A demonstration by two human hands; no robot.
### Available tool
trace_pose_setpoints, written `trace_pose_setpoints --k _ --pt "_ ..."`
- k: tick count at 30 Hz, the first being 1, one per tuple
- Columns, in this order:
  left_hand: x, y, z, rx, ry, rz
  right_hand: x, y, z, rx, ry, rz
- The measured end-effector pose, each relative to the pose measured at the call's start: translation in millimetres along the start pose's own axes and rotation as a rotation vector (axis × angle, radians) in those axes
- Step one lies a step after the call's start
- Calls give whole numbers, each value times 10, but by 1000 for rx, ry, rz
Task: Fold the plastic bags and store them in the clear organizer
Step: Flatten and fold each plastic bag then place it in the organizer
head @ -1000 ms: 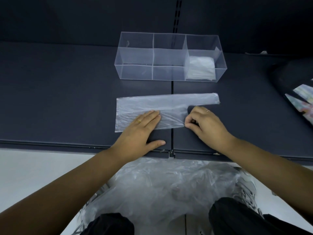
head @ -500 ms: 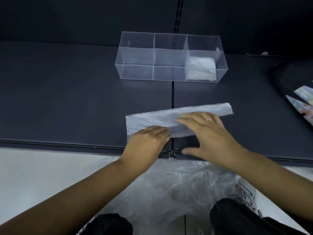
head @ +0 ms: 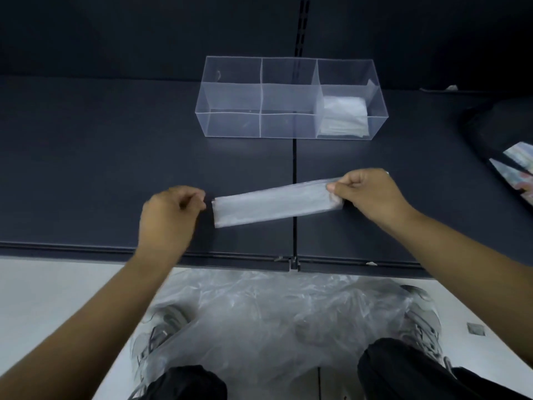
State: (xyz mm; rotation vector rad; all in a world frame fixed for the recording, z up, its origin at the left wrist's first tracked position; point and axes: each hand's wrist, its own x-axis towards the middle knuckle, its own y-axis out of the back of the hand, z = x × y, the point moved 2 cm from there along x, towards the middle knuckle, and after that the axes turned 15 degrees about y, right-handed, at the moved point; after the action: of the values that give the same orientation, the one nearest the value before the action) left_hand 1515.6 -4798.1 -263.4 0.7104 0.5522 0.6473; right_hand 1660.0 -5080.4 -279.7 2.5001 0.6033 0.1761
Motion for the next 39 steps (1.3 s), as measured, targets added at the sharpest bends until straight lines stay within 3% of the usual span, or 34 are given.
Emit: trace_pose_setpoints --k 2,3,5,8,11,14,16,18,20,25,31,35,39 --pt "-264 -78 164 133 -351 222 31 -8 -34 -79 30 36" --pt "-406 -176 242 164 -494 208 49 -13 -61 -122 54 57" --pt "-620 -456 333 289 -653 26 88 -28 -117 -225 100 83" --pt "-695 -779 312 647 -635 -197 109 -76 -130 -343 97 43" --pt "-609 -914 120 801 -587 -178 77 -93 -163 -463 99 65" --pt "-589 -924 69 832 -562 -154 -32 -215 -346 -553 427 163" --pt "-589 -940 56 821 -563 -152 -158 -473 -433 -515 609 -104" --pt "-588 -945 54 804 -579 -149 -314 -690 -356 -581 611 -420" --pt "-593 -909 69 792 -589 -153 -375 -648 -150 -747 536 -506" --pt "-597 -862 58 823 -593 -163 -303 21 345 -856 294 -362" --pt "-592 -862 66 839 -591 -153 -70 442 483 -545 157 101" --pt "-560 -837 58 819 -617 -151 55 375 408 -590 243 9" --pt "-454 -783 48 809 -683 -187 -142 393 345 -507 272 26"
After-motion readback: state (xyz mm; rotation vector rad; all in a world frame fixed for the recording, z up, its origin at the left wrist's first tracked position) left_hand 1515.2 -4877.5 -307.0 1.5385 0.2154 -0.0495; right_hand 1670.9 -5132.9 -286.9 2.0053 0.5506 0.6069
